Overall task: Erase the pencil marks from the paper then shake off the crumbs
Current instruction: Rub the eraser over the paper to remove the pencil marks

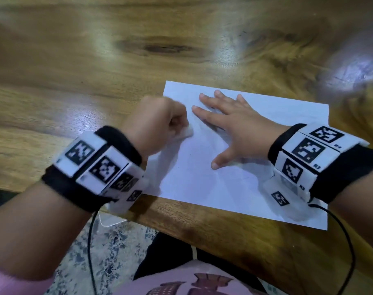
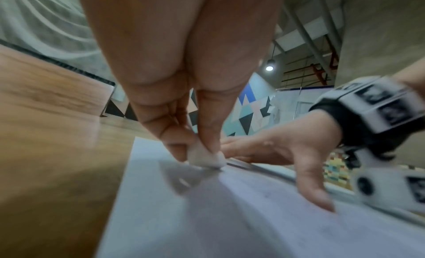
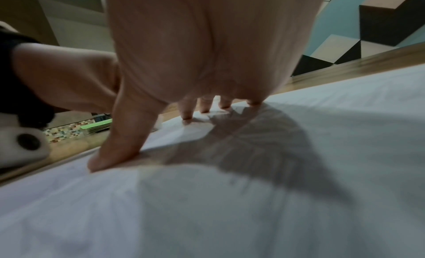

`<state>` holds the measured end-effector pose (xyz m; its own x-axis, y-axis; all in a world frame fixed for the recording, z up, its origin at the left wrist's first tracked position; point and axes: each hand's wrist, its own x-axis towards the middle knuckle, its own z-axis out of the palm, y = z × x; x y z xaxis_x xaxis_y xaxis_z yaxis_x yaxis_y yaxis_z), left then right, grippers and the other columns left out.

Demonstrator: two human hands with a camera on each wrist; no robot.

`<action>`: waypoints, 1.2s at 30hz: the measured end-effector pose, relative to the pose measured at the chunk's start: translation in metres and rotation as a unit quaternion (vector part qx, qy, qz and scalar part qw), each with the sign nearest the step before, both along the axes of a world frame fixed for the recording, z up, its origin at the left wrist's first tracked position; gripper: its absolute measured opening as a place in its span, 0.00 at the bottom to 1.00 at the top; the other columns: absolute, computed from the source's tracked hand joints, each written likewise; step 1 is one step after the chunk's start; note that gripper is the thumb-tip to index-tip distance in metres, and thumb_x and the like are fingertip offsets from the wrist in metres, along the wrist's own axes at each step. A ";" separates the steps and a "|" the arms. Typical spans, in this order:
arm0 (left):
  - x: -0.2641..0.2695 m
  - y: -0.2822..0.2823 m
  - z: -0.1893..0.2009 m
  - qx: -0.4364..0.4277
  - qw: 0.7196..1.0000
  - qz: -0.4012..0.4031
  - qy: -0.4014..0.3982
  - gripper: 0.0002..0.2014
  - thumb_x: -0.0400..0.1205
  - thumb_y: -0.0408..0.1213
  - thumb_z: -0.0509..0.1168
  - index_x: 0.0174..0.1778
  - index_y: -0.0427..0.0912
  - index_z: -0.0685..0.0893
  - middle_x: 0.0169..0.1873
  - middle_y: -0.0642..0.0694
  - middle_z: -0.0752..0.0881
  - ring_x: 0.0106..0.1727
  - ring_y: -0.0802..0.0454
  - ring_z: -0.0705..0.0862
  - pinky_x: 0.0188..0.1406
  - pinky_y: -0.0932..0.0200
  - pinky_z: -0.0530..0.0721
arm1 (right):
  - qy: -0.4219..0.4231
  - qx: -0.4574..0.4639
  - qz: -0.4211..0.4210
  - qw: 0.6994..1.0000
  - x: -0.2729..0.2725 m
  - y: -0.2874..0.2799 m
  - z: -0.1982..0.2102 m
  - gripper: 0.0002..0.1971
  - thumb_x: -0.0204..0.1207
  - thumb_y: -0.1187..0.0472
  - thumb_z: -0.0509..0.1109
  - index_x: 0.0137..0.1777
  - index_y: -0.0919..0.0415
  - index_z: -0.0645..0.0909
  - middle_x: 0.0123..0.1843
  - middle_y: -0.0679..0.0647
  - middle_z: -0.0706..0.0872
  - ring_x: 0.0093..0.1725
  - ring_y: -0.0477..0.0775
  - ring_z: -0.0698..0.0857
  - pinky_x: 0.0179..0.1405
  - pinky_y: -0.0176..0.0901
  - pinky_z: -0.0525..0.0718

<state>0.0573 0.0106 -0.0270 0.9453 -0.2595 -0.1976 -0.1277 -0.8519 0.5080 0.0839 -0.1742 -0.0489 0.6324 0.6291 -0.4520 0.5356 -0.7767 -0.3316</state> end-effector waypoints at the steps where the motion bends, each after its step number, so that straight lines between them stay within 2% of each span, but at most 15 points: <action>1: 0.005 -0.003 -0.001 0.001 1.000 0.007 -0.017 0.05 0.71 0.37 0.72 0.37 0.39 0.87 0.35 0.39 0.88 0.36 0.45 0.81 0.35 0.59 0.70 | 0.002 0.000 -0.001 1.000 0.000 0.000 0.000 0.59 0.59 0.38 0.78 0.82 0.41 0.40 0.84 0.42 0.34 0.82 0.47 0.32 0.78 0.50 0.30; 3: -0.001 -0.002 -0.003 -0.006 1.000 -0.010 -0.002 0.05 0.71 0.38 0.71 0.33 0.40 0.86 0.32 0.40 0.87 0.35 0.43 0.81 0.35 0.56 0.72 | 0.006 0.004 -0.001 1.000 0.001 0.000 0.000 0.59 0.59 0.38 0.78 0.82 0.41 0.40 0.84 0.41 0.34 0.82 0.46 0.31 0.78 0.50 0.30; 7: -0.042 0.003 -0.003 -0.003 0.986 -0.121 0.116 0.08 0.72 0.37 0.69 0.26 0.44 0.81 0.26 0.51 0.76 0.28 0.55 0.74 0.30 0.66 0.67 | 0.007 0.002 0.002 1.000 0.000 -0.001 0.001 0.58 0.60 0.38 0.77 0.82 0.42 0.40 0.83 0.42 0.33 0.81 0.46 0.31 0.78 0.50 0.29; 9: -0.035 0.003 -0.003 0.002 0.989 -0.106 0.103 0.06 0.72 0.34 0.70 0.29 0.43 0.83 0.28 0.50 0.77 0.31 0.52 0.77 0.31 0.68 0.67 | 0.003 0.000 0.005 1.000 -0.001 -0.001 0.002 0.58 0.61 0.38 0.77 0.82 0.43 0.39 0.84 0.42 0.33 0.82 0.47 0.31 0.78 0.51 0.30; 11: -0.012 -0.003 -0.002 0.013 0.998 -0.060 0.030 0.04 0.72 0.35 0.70 0.32 0.41 0.85 0.31 0.44 0.82 0.35 0.44 0.81 0.31 0.59 0.68 | -0.001 0.001 0.006 1.000 -0.001 -0.001 0.002 0.58 0.61 0.38 0.77 0.82 0.43 0.39 0.84 0.43 0.33 0.82 0.48 0.31 0.78 0.52 0.30; 13: 0.007 -0.010 -0.001 0.016 0.999 -0.035 -0.022 0.03 0.73 0.34 0.69 0.36 0.39 0.86 0.35 0.39 0.87 0.38 0.42 0.82 0.34 0.59 0.68 | -0.001 -0.001 0.007 1.000 -0.001 0.000 0.001 0.59 0.60 0.37 0.77 0.82 0.44 0.39 0.84 0.43 0.34 0.82 0.48 0.32 0.78 0.52 0.31; 15: 0.001 -0.011 -0.003 0.012 0.999 -0.041 -0.004 0.04 0.73 0.35 0.68 0.33 0.40 0.85 0.33 0.40 0.86 0.36 0.43 0.81 0.35 0.56 0.69 | -0.001 -0.002 0.009 1.000 -0.001 0.000 0.001 0.59 0.60 0.37 0.77 0.82 0.43 0.40 0.84 0.43 0.34 0.82 0.48 0.32 0.79 0.53 0.31; 19: -0.040 -0.007 -0.004 -0.010 0.994 -0.091 0.056 0.11 0.74 0.38 0.69 0.27 0.40 0.81 0.29 0.46 0.77 0.31 0.48 0.77 0.33 0.59 0.69 | 0.001 0.000 0.007 1.000 -0.001 -0.001 0.002 0.58 0.61 0.38 0.76 0.82 0.43 0.39 0.84 0.43 0.33 0.82 0.48 0.31 0.78 0.52 0.30; 24: -0.040 -0.009 -0.008 0.019 0.996 -0.077 0.049 0.06 0.73 0.30 0.69 0.30 0.38 0.82 0.31 0.46 0.76 0.34 0.45 0.79 0.29 0.62 0.70 | 0.018 0.010 0.006 1.000 0.006 -0.016 0.003 0.55 0.63 0.44 0.78 0.82 0.45 0.44 0.84 0.44 0.36 0.82 0.48 0.33 0.79 0.50 0.32; 26: -0.041 -0.009 -0.009 0.023 0.996 -0.070 0.055 0.06 0.73 0.30 0.69 0.30 0.36 0.82 0.32 0.45 0.77 0.34 0.45 0.79 0.29 0.63 0.70 | 0.032 0.017 -0.015 0.999 0.012 -0.039 0.006 0.53 0.63 0.50 0.80 0.82 0.44 0.49 0.85 0.44 0.40 0.83 0.46 0.36 0.79 0.46 0.36; 28: -0.041 -0.010 -0.007 0.023 0.996 -0.057 0.061 0.04 0.73 0.30 0.68 0.33 0.37 0.84 0.34 0.43 0.80 0.36 0.46 0.80 0.30 0.65 0.70 | 0.046 0.021 -0.039 0.998 0.018 -0.059 0.012 0.50 0.63 0.55 0.81 0.80 0.42 0.53 0.84 0.42 0.44 0.81 0.39 0.39 0.79 0.38 0.45; 30: -0.037 -0.010 -0.002 0.025 0.995 -0.049 0.080 0.02 0.73 0.32 0.69 0.35 0.39 0.86 0.36 0.44 0.84 0.38 0.47 0.81 0.30 0.68 0.69 | 0.063 0.015 -0.045 0.997 0.019 -0.068 0.016 0.49 0.64 0.55 0.81 0.79 0.38 0.54 0.84 0.39 0.45 0.78 0.34 0.40 0.75 0.33 0.48; 31: -0.033 -0.010 0.001 0.025 0.994 -0.046 0.099 0.01 0.72 0.33 0.70 0.36 0.41 0.86 0.36 0.45 0.86 0.38 0.48 0.82 0.30 0.70 0.70 | 0.067 0.017 -0.045 0.997 0.018 -0.067 0.017 0.48 0.64 0.51 0.80 0.78 0.35 0.54 0.84 0.39 0.44 0.79 0.35 0.39 0.76 0.35 0.48; 34: -0.016 -0.008 0.009 0.005 0.986 -0.021 0.165 0.04 0.69 0.33 0.73 0.37 0.45 0.87 0.35 0.49 0.89 0.36 0.53 0.84 0.29 0.72 0.74 | 0.057 0.004 -0.067 0.996 0.008 -0.053 0.018 0.47 0.60 0.36 0.74 0.77 0.28 0.52 0.84 0.42 0.43 0.83 0.48 0.38 0.82 0.52 0.44; 36: 0.002 -0.010 0.009 -0.007 0.990 0.009 0.138 0.07 0.69 0.31 0.72 0.41 0.44 0.88 0.32 0.48 0.88 0.30 0.58 0.81 0.27 0.76 0.73 | 0.022 -0.024 -0.080 0.996 0.000 -0.041 0.015 0.48 0.57 0.30 0.72 0.76 0.26 0.51 0.83 0.46 0.44 0.82 0.53 0.38 0.81 0.60 0.41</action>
<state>0.0594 0.0008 -0.0176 0.8606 -0.2473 -0.4452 0.0325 -0.8457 0.5327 0.0837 -0.2154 -0.0334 0.7018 0.4980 -0.5093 0.3886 -0.8669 -0.3122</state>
